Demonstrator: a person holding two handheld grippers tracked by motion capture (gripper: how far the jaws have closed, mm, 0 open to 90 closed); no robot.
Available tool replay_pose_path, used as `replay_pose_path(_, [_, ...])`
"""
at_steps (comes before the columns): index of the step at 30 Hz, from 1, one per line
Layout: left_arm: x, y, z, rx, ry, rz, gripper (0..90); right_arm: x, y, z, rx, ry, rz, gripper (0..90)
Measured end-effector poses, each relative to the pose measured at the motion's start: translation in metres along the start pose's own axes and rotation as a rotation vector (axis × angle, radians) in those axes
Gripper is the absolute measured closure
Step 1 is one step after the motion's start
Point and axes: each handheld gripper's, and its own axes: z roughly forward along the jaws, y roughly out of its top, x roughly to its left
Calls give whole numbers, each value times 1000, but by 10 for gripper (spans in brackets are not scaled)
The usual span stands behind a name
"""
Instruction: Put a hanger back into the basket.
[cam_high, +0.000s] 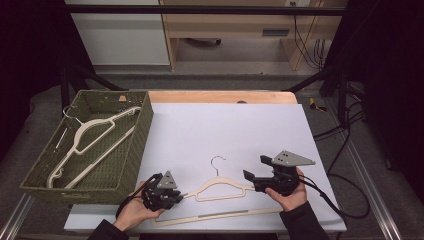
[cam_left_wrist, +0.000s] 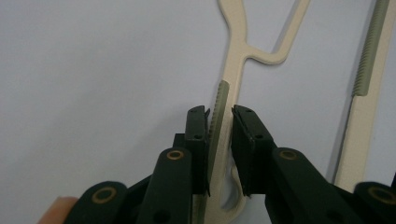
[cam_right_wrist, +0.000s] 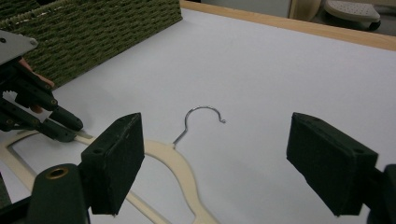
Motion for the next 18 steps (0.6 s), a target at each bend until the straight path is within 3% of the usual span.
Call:
replay_pose_path(5, [-1,2,0,18,-7,31,768,0,0,1,5,5,-7,200])
replay_pose_path(14, [10,1,1,7,-89,-3,765,0,-1,8,6,23,15,205])
replay_pose_path(18, [6,3,1,19,-58,16,778,0,0,6,5,27,16,208])
